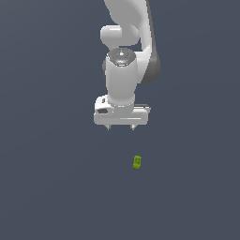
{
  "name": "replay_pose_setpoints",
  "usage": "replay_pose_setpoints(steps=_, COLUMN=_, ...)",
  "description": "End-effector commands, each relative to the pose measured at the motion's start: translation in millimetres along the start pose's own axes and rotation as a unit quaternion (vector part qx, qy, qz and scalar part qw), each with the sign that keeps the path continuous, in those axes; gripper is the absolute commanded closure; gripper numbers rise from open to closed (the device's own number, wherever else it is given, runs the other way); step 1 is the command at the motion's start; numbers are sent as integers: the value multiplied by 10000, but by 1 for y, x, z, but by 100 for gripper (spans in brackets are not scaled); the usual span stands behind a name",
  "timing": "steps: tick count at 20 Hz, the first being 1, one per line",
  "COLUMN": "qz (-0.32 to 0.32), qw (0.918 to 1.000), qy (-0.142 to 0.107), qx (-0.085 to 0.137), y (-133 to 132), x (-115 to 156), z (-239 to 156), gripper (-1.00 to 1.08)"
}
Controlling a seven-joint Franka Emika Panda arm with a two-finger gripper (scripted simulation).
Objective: Pick up the object and move it to a goal position.
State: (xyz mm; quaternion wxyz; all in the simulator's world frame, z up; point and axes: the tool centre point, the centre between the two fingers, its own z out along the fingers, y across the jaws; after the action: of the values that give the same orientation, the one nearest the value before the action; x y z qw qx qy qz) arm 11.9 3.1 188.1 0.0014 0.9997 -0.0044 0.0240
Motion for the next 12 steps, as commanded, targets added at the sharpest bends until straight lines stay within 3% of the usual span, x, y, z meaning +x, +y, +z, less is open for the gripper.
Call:
replay_pose_setpoints(steps=1, qz=0, qw=10000, qy=0, qx=0, y=0, x=0, z=0, gripper=-92)
replay_pose_setpoints(steps=9, qz=-266, qw=9996, qy=-59, qx=2, y=-34, x=-6, z=10, gripper=-92)
replay_pose_setpoints(steps=12, qz=-274, qw=9996, qy=-60, qx=2, y=-35, x=-6, z=11, gripper=-92)
